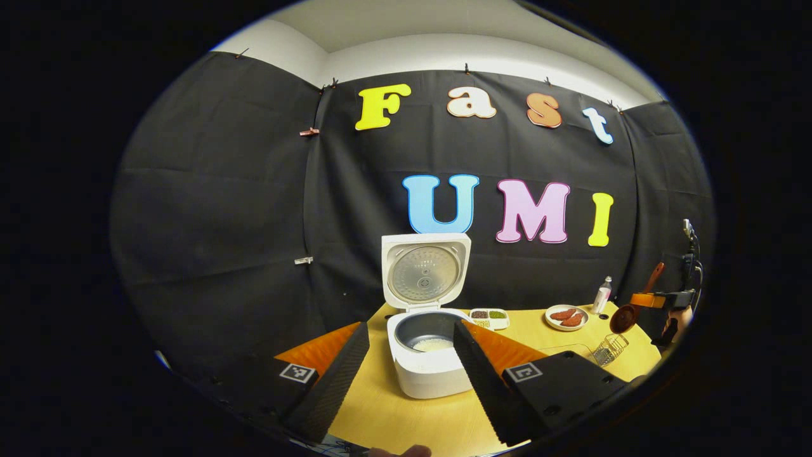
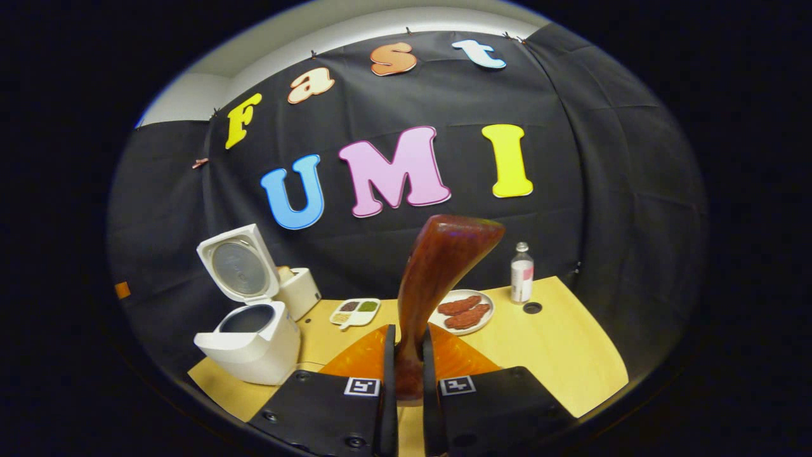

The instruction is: Close the left gripper, press the button to open the rice cooker; take a wooden spoon from the chopstick holder with the right hand, scoop a spoonful of rice and pour it into the rice cooker, then put the wooden spoon back into the chopstick holder.

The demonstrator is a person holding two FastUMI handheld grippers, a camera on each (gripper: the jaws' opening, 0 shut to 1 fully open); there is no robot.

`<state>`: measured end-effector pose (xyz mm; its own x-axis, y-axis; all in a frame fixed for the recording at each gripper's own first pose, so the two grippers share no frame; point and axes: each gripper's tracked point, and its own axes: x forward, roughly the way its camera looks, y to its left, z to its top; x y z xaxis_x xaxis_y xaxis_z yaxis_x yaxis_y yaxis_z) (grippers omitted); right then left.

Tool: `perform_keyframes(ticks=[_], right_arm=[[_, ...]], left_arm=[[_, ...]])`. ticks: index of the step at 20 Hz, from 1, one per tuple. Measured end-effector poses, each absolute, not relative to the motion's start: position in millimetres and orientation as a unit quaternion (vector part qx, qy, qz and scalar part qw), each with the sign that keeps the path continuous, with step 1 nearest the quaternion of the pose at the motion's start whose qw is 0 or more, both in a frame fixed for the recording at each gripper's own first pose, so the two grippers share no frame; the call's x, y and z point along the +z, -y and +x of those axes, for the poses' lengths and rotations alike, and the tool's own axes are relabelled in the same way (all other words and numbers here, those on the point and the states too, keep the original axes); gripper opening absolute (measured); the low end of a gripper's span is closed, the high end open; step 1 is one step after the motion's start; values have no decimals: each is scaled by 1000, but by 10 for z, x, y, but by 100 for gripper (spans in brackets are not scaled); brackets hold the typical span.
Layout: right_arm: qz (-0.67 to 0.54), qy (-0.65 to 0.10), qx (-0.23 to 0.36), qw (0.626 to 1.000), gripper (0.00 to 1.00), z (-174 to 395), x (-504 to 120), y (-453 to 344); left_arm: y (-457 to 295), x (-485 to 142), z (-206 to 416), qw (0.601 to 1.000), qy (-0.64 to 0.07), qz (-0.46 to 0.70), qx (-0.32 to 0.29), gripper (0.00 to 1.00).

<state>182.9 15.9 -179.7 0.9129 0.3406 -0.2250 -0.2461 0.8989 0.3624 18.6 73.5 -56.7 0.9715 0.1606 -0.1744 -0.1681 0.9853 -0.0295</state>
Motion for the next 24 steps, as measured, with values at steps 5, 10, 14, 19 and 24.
perform_keyframes(ticks=[5, 10, 14, 19, 24], right_arm=[[141, -163, 185, 959, 20, 1608, -1953, -880], [54, -185, 185, 964, 15, 1515, -2341, -1214], [20, -199, 175, 964, 20, 1553, -2587, -1321], [-31, -208, 164, 964, 20, 1667, -2823, -1409], [-77, -234, 148, 958, 20, 1731, -3174, -1468]], left_arm=[[-820, -615, 181, 994, -86, -27, 62, 93], [-866, -630, 242, 995, -84, -36, 45, 93], [-890, -670, 272, 995, -87, -37, 39, 93], [-976, -742, 294, 994, -93, -38, 42, 93], [-1055, -784, 288, 993, -100, -34, 50, 93]])
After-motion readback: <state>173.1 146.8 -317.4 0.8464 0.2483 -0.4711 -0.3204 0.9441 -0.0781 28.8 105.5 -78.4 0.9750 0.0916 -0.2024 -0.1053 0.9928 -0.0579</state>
